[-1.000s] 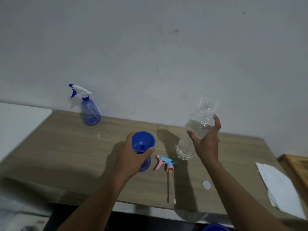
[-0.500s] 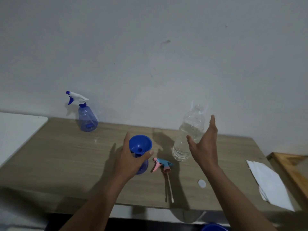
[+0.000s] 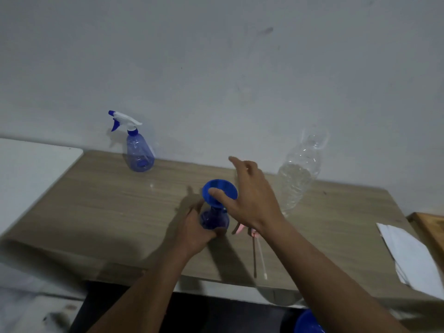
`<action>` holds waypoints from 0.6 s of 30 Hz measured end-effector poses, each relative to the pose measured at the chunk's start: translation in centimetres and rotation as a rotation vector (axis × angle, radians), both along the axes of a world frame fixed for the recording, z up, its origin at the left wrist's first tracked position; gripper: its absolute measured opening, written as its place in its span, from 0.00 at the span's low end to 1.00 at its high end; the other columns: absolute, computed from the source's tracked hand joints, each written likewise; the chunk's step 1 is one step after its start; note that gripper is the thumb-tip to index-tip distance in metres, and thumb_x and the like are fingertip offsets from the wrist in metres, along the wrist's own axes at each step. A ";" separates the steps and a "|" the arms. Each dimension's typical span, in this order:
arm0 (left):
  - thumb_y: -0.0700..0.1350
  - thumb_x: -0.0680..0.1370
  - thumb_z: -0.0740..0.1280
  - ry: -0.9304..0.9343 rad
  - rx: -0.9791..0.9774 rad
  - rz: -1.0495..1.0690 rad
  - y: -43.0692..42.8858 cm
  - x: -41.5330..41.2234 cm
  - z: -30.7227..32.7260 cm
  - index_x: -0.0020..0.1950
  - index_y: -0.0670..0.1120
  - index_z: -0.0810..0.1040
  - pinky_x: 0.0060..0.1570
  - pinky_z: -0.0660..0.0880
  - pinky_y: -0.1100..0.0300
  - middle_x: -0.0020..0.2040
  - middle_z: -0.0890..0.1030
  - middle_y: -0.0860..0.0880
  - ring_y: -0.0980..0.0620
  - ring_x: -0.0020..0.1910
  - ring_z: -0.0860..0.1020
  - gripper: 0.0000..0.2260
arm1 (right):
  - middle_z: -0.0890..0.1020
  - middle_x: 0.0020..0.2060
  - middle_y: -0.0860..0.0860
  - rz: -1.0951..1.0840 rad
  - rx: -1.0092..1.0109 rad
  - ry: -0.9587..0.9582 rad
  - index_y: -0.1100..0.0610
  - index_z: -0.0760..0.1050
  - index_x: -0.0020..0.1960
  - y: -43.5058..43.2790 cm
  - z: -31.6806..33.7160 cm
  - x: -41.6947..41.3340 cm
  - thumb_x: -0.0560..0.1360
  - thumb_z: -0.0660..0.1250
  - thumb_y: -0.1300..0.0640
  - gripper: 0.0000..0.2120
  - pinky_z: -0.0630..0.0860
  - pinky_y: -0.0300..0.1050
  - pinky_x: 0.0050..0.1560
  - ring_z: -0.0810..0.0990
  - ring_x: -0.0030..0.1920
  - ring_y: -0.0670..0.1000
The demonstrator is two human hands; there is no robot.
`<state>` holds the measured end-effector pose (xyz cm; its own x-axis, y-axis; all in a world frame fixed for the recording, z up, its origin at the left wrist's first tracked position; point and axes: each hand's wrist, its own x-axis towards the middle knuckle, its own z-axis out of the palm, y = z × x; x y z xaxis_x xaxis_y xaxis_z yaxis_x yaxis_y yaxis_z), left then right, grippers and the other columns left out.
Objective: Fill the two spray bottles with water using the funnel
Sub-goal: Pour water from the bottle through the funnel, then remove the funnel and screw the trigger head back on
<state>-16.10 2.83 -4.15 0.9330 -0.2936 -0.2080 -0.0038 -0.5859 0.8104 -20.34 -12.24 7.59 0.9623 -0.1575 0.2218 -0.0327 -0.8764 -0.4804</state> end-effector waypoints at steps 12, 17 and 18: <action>0.53 0.71 0.77 0.027 0.115 -0.034 -0.3 1.5 -1.3 0.66 0.55 0.75 0.46 0.66 0.65 0.56 0.81 0.55 0.51 0.56 0.79 0.25 | 0.67 0.62 0.52 0.092 0.011 0.469 0.47 0.65 0.73 0.5 0.7 5.1 0.69 0.73 0.39 0.37 0.76 0.49 0.55 0.77 0.54 0.57; 0.54 0.71 0.78 0.018 0.060 0.005 -0.4 1.4 -1.9 0.66 0.53 0.77 0.43 0.67 0.64 0.58 0.83 0.51 0.54 0.50 0.78 0.25 | 0.67 0.58 0.46 0.185 -0.038 0.468 0.45 0.66 0.73 -0.3 1.4 5.6 0.63 0.76 0.35 0.42 0.80 0.54 0.55 0.77 0.54 0.53; 0.53 0.71 0.78 0.024 0.042 0.010 -0.4 1.3 -1.9 0.66 0.53 0.77 0.41 0.68 0.66 0.57 0.83 0.52 0.56 0.49 0.76 0.25 | 0.69 0.58 0.45 0.203 -0.031 0.456 0.44 0.66 0.72 -0.4 1.4 5.7 0.61 0.76 0.34 0.43 0.80 0.55 0.55 0.77 0.55 0.53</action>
